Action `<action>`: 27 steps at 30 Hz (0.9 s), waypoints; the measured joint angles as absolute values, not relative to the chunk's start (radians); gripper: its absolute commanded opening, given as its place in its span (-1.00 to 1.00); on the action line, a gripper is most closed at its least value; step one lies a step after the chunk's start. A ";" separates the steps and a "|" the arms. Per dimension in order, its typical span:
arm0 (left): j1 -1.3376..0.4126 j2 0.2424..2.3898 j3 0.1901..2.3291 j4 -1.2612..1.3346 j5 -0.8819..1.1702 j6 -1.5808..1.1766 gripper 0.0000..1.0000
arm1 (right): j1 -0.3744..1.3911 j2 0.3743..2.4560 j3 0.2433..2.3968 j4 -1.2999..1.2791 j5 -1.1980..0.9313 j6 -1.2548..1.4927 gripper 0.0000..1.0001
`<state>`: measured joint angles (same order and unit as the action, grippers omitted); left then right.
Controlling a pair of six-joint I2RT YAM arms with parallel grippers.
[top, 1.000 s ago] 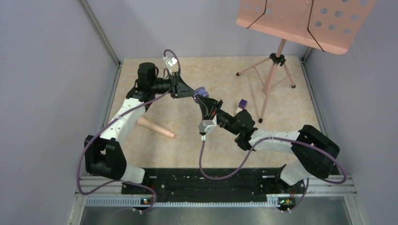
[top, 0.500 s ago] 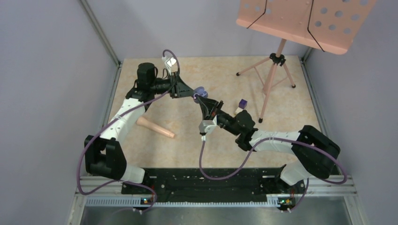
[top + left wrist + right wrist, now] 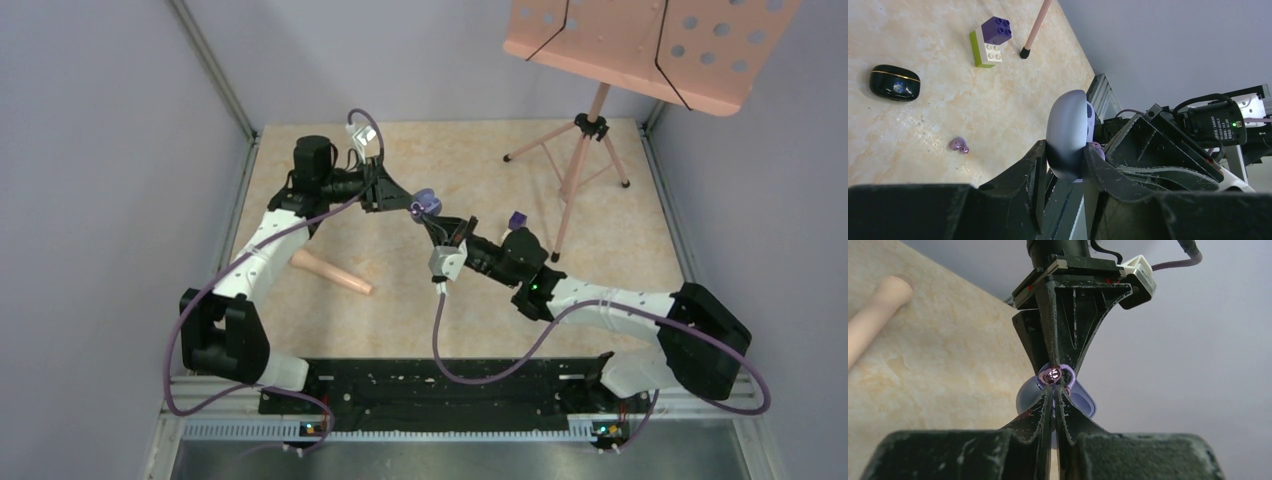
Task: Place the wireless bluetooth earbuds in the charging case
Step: Place the earbud in the charging case.
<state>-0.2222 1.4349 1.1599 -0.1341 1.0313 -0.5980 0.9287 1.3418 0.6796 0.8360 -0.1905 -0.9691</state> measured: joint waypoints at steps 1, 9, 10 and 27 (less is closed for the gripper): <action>-0.222 1.435 1.160 -0.138 1.031 -0.594 -1.00 | 0.929 1.335 0.684 0.817 -0.195 -0.959 -0.86; -0.222 1.435 1.159 -0.171 1.012 -0.546 -1.00 | 0.928 1.270 0.739 0.637 -0.223 -0.847 -0.60; -0.222 1.435 1.159 -0.179 1.010 -0.537 -1.00 | 0.927 1.259 0.744 0.617 -0.228 -0.833 -0.53; -0.222 1.438 1.134 -0.277 1.021 -0.336 -1.00 | 0.833 1.320 1.134 -0.002 -0.423 -0.501 -0.37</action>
<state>-0.2222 1.4380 1.1336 -0.2768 1.0206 -0.3359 0.8326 1.3205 1.1339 -0.0021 -0.4232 -0.5014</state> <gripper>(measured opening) 0.336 0.320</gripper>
